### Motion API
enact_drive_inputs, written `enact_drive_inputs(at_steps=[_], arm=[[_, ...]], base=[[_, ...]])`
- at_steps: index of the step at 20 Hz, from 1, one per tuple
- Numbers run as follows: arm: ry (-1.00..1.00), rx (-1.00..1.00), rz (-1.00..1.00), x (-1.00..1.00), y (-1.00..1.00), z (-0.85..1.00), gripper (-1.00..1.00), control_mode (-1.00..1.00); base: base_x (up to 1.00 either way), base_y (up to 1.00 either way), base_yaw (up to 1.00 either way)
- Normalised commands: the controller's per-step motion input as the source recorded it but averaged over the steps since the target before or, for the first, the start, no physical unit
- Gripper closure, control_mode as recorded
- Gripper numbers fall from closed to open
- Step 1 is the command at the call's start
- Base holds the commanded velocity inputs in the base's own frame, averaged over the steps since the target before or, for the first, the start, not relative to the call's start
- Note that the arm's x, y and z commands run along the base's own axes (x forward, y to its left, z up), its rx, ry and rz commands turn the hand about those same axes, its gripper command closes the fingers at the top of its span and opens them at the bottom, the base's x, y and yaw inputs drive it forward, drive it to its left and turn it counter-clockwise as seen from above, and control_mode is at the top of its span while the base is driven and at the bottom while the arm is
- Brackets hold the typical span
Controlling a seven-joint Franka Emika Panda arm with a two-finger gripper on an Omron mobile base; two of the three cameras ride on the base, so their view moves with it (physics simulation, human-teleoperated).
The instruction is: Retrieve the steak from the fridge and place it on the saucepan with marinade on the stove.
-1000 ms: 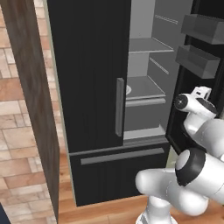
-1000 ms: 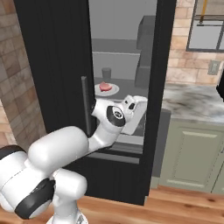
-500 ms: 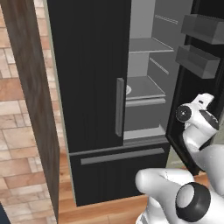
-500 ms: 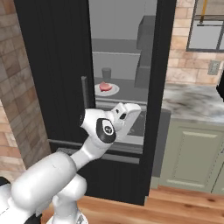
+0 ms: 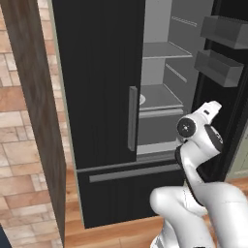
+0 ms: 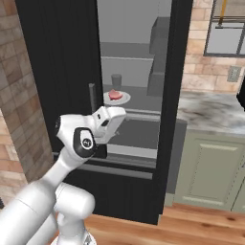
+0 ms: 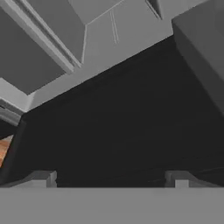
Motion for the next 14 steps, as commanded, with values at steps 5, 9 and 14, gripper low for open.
enact_drive_inputs(at_steps=[5,9,14], arm=[[-0.15,0.24,0.0,-0.06,0.95,0.31,-1.0,-1.0],[-0.15,0.33,0.0,-0.04,0.83,0.02,-1.0,-1.0],[-0.08,0.39,0.04,-0.09,0.57,0.0,-1.0,-1.0]], base=[[0.0,0.0,0.0],[0.0,0.0,0.0],[0.0,0.0,0.0]])
